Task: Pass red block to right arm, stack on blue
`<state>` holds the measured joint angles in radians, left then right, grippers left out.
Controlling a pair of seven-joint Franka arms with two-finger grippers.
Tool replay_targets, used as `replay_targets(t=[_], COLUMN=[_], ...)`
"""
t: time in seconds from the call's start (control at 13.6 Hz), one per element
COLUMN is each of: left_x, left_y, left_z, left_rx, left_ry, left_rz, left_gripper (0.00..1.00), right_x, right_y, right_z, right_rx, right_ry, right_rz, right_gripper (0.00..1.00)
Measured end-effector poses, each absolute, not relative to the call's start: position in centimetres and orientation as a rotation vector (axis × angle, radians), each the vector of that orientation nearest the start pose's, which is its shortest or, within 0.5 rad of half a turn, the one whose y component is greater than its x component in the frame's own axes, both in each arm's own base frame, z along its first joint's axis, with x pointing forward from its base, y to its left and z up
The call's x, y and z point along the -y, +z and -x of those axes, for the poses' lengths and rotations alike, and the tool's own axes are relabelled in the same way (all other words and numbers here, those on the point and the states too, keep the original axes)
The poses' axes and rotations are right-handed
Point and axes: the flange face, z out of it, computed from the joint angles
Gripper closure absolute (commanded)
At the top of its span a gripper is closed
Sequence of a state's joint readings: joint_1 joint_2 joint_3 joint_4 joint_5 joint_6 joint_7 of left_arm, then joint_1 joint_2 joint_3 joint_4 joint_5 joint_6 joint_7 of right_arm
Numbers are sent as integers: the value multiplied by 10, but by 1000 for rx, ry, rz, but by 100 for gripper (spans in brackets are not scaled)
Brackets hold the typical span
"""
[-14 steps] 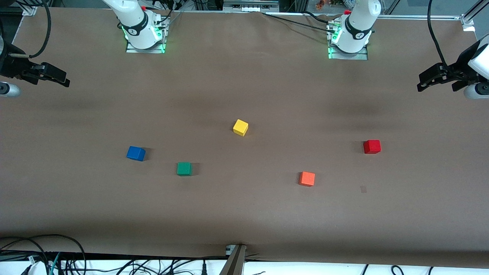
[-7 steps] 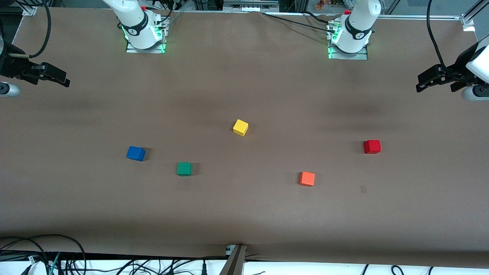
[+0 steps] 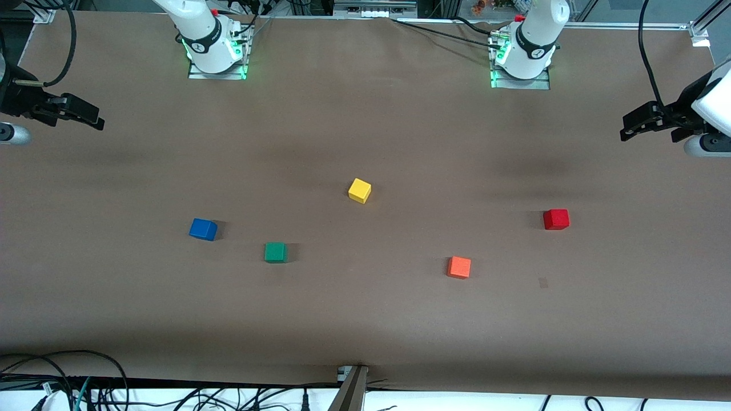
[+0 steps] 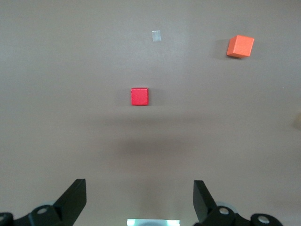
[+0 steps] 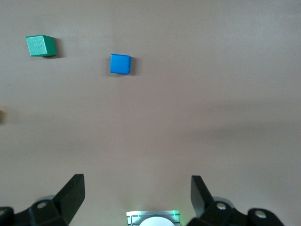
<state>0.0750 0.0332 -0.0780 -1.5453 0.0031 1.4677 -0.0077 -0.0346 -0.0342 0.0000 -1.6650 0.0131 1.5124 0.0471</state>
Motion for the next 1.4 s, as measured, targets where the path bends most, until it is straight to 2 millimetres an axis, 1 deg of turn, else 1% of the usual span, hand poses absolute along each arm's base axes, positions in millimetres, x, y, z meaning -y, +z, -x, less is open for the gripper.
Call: replay_targets(t=[0.29, 0.37, 0.59, 0.66, 0.73, 0.88, 1.03, 1.1, 1.18, 1.25, 1.4], left_x=[-1, -2, -3, -4, -4, -14, -32, -42, -49, -52, -49], left_y=[601, 602, 622, 621, 616, 606, 591, 579, 565, 546, 505], left_z=[-557, -558, -556, -555, -553, -552, -551, -551, -552, -553, -555], left_rx=[9, 10, 3, 3, 5, 30, 82, 111, 130, 137, 128], left_ry=[196, 190, 154, 179, 227, 311, 369, 387, 392, 386, 360], left_rz=[3136, 3136, 3139, 3137, 3135, 3130, 3128, 3127, 3128, 3128, 3130], left_gripper=[0, 0, 0, 0, 0, 0, 0, 0, 0, 0, 0], right_x=[17, 17, 17, 17, 17, 17, 17, 18, 18, 18, 18], right_y=[594, 594, 595, 595, 595, 595, 595, 595, 595, 595, 595], right_z=[-534, -534, -534, -534, -534, -535, -535, -534, -534, -534, -535], right_rx=[-128, -128, -128, -128, -128, -127, -128, -129, -129, -129, -129], right_ry=[185, 185, 184, 183, 183, 183, 182, 183, 182, 182, 182], right_rz=[3121, 3121, 3121, 3121, 3121, 3121, 3121, 3121, 3121, 3121, 3121], right_gripper=[0, 0, 0, 0, 0, 0, 0, 0, 0, 0, 0])
